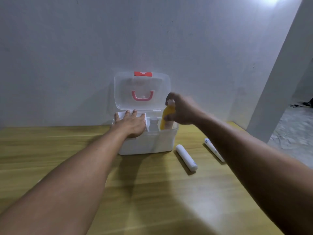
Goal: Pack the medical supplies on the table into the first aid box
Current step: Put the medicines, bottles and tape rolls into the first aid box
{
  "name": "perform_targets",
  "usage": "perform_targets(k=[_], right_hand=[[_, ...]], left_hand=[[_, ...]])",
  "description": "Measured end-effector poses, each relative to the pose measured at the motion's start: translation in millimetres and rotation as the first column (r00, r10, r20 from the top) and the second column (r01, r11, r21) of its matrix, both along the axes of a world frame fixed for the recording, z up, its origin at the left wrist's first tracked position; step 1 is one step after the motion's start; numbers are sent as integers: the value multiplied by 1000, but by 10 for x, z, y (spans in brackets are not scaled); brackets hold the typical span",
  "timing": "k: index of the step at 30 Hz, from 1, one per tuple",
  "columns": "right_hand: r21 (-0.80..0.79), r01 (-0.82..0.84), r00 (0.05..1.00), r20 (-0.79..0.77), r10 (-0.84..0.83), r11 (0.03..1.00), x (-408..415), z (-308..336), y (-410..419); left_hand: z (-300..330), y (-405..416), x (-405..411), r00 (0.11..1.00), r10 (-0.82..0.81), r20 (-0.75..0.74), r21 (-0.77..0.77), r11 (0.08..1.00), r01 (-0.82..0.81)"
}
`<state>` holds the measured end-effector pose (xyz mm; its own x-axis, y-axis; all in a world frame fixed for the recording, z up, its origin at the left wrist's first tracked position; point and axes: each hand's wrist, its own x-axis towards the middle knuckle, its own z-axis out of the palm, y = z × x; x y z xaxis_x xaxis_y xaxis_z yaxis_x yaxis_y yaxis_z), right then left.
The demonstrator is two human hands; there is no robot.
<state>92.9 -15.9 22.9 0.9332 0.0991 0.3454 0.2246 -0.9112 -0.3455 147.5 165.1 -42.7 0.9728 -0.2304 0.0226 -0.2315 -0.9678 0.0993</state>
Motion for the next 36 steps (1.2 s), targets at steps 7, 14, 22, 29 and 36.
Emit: perform_targets(k=[7, 14, 22, 29, 36], right_hand=[[-300, 63, 989, -111, -100, 952, 227, -302, 16], [-267, 81, 981, -151, -125, 960, 259, -266, -43], [129, 254, 965, 35, -260, 958, -79, -300, -350], [-223, 183, 909, -332, -251, 958, -324, -774, -285], [-280, 321, 882, -258, -393, 905, -234, -531, -655]], left_hand=[[2, -2, 0, 1000, -9, -7, -4, 1000, 9], [8, 3, -22, 1000, -4, -12, 3, 1000, 4], [33, -2, -49, 1000, -8, -12, 7, 1000, 8], [44, -3, -66, 1000, -11, -13, 15, 1000, 11], [46, -2, -70, 1000, -13, -20, 17, 1000, 13]])
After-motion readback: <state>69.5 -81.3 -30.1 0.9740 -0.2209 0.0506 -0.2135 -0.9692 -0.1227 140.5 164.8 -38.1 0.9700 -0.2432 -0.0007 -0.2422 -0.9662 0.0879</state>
